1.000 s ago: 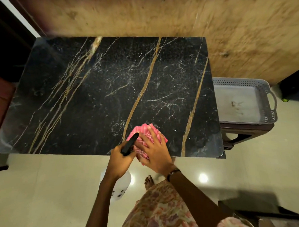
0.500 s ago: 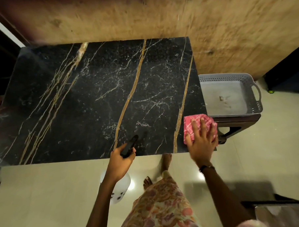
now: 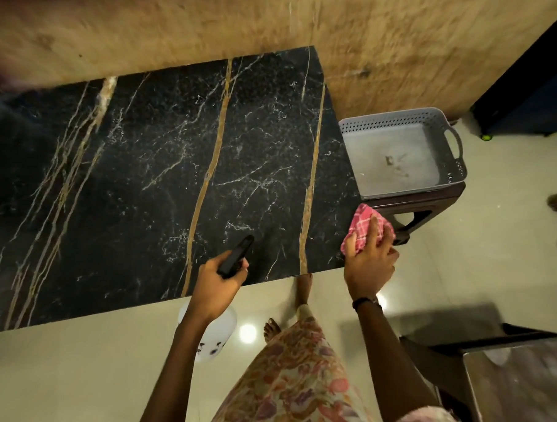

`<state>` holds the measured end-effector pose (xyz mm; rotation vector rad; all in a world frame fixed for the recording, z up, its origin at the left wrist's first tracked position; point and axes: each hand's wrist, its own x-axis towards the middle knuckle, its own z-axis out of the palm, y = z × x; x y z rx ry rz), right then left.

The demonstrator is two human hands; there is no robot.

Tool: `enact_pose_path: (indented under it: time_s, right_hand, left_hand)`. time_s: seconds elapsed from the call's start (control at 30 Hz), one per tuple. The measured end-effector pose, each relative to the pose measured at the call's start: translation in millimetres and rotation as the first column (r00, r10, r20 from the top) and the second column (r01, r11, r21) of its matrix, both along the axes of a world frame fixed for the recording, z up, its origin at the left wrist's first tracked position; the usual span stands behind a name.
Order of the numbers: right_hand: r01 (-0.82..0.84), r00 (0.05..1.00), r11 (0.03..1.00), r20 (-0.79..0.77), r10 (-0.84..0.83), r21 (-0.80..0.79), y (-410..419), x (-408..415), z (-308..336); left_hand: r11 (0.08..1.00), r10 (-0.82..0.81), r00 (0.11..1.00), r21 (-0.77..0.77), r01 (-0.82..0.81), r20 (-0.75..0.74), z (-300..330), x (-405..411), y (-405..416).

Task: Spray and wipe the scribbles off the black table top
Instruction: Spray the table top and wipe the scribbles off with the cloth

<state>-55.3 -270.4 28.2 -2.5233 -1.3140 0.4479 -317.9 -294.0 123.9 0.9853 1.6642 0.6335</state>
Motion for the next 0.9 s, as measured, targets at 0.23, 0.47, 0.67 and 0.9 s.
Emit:
enact_pose_path:
  time_s: [0.23, 0.47, 0.67, 0.9]
  right_hand:
    - [0.097, 0.991, 0.991, -0.099, -0.089, 0.087, 0.2, 5.3, -1.1]
    - [-0.156, 0.982, 0.982, 0.123, 0.143, 0.105, -35.2, -7.4, -12.5]
    - [-0.292, 0.939, 0.956, 0.188, 0.289, -0.008, 4.5, 2.8, -5.1]
    - [-0.415, 0.897, 0.907, 0.134, 0.421, -0.07, 89.7, -10.2, -1.3]
  left_hand:
    - [0.999, -0.035, 0.999, 0.03, 0.035, -0.005, 6.8, 8.9, 7.6]
    - [0.998, -0.064, 0.998, 0.014, 0.064, 0.012, 6.7, 21.9, 17.7]
    - [0.995, -0.093, 0.996, 0.027, 0.093, 0.009, 6.2, 33.8, 37.8]
    - [0.996, -0.075, 0.997, 0.05, 0.075, -0.015, 4.0, 48.2, 90.8]
